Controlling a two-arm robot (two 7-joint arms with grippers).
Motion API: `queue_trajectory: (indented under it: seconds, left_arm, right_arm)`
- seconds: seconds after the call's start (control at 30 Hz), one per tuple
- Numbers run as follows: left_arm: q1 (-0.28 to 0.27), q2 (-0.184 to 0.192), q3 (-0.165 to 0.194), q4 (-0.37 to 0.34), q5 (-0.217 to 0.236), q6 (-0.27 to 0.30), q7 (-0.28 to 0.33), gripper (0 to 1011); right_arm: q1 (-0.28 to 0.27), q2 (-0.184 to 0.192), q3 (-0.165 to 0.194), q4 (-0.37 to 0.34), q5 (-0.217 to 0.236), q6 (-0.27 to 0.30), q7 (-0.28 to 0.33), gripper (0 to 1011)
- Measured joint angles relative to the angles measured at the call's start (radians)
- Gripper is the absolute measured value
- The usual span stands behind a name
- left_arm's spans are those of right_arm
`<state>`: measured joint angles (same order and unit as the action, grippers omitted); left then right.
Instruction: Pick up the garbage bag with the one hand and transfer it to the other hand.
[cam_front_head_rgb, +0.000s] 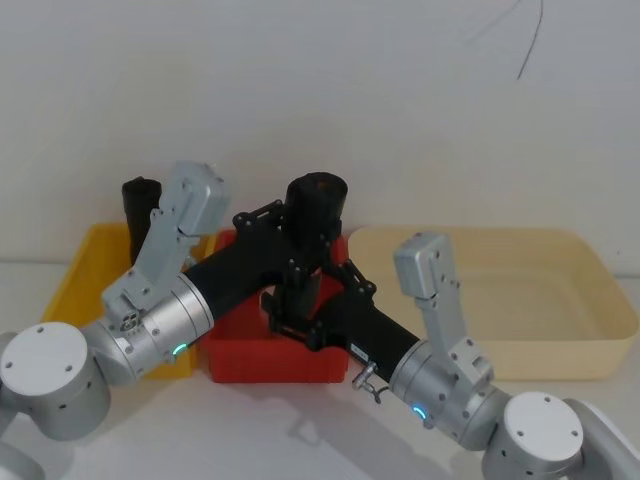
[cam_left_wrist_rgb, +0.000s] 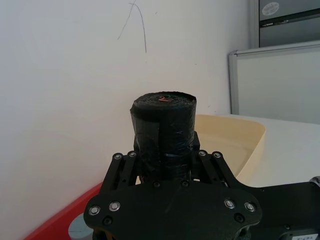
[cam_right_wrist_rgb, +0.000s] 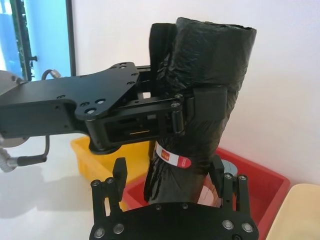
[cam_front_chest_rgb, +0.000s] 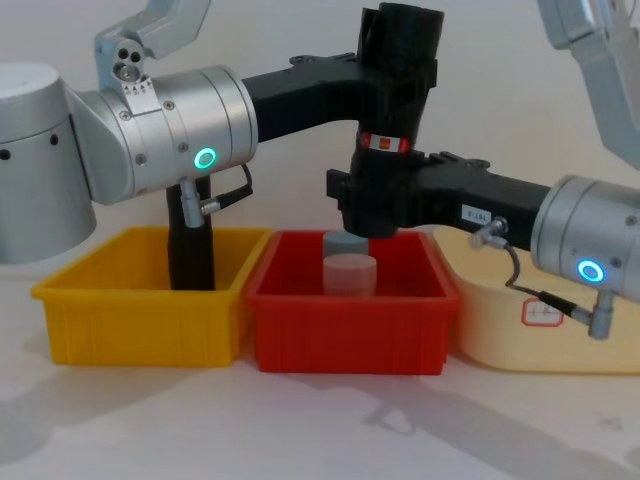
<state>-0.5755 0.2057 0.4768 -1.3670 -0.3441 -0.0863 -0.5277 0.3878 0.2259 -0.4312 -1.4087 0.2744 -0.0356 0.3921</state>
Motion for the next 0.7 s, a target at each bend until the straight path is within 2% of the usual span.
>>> queue_trajectory:
  seconds: [0.57,0.7]
  left_arm:
    - [0.0,0.0,0.0,0.0,0.0,0.0,0.0,464]
    - [0.0,0.0,0.0,0.0,0.0,0.0,0.0,464]
  right_arm:
    - [0.012,-0.027,0.015,0.013,-0.011,0.038,-0.037,1000]
    - [0.013,-0.032,0.017,0.014,-0.016,0.049,-0.046,932]
